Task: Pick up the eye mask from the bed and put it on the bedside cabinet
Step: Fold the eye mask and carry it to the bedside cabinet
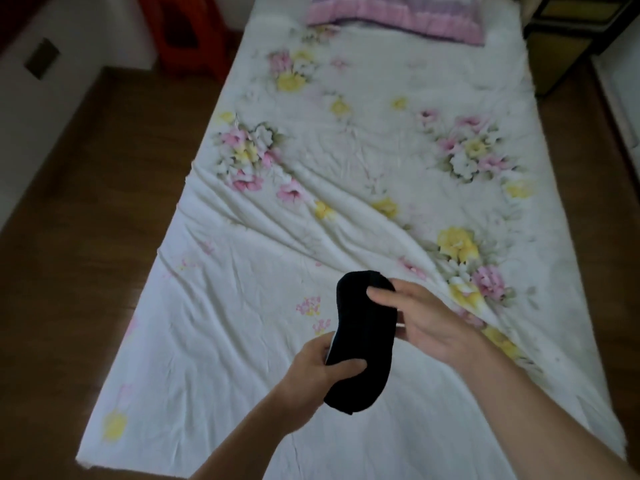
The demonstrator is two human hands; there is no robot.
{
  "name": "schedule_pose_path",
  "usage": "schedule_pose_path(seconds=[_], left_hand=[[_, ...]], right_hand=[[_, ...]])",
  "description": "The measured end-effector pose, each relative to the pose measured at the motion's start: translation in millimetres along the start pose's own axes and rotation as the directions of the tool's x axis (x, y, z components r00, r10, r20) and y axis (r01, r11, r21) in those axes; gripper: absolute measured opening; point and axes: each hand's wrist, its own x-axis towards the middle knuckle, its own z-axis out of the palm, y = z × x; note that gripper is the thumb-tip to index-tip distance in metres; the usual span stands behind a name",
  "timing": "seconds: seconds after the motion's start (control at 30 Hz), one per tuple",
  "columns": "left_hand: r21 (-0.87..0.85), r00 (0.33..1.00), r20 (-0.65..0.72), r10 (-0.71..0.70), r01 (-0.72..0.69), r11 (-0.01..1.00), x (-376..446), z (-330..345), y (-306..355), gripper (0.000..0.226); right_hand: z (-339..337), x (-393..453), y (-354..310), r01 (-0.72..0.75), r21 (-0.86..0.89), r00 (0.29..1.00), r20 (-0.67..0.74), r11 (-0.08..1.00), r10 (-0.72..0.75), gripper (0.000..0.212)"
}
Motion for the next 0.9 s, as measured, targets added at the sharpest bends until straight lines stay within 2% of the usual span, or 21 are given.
schedule_pose_path(seconds=[0.1, 0.17, 0.27, 0.4, 0.5, 0.63, 0.7, 0.8, 0.9], left_hand=[[0.041, 0.996, -0.082, 0.040, -0.037, 0.998, -38.6, 15.7, 30.7, 0.027], [0.059, 0.995, -0.089, 0.039, -0.034, 0.998, -68.1, 26.7, 49.9, 0.024], [0.124, 0.999, -0.039, 0.014, -0.009, 0.992, -115.2, 41.7, 77.7, 0.027], [0.318, 0.989, -0.144, 0.044, 0.004, 0.948, -167.0, 52.9, 108.3, 0.018], [0.304, 0.981, -0.167, 0.096, -0.042, 0.952, -190.1, 59.8, 126.6, 0.011], [0.124, 0.977, -0.184, 0.103, -0.081, 0.989, -202.4, 68.3, 149.6, 0.015], [0.055, 0.970, -0.202, 0.134, -0.125, 0.991, -205.0, 70.0, 159.5, 0.015], [0.000, 0.970, -0.165, 0.177, -0.179, 0.984, -209.4, 71.0, 171.2, 0.019], [-0.055, 0.981, -0.070, 0.180, -0.184, 0.981, -213.3, 70.0, 179.0, 0.024]], right_hand=[[24.4, -41.4, -14.2, 0.032, 0.134, 0.999, -0.010, 0.991, -0.031, 0.036], [39.1, -71.3, -24.1, 0.047, 0.159, 0.998, -0.054, 0.986, -0.038, 0.040], [57.0, -115.1, -40.3, 0.077, 0.152, 0.991, -0.117, 0.985, -0.060, 0.038], [79.8, -163.2, -65.5, 0.268, 0.025, 0.951, -0.170, 0.963, -0.260, 0.023], [98.1, -189.6, -83.8, 0.492, -0.126, 0.833, -0.219, 0.861, -0.508, 0.020], [115.2, -215.4, -98.0, 0.680, -0.325, 0.665, -0.105, 0.658, -0.739, 0.048], [118.5, -224.7, -97.1, 0.725, -0.445, 0.570, -0.039, 0.525, -0.820, 0.058], [116.3, -233.7, -94.0, 0.756, -0.569, 0.438, 0.070, 0.325, -0.896, 0.054], [112.7, -243.3, -95.6, 0.741, -0.649, 0.362, 0.172, 0.171, -0.916, 0.047]])
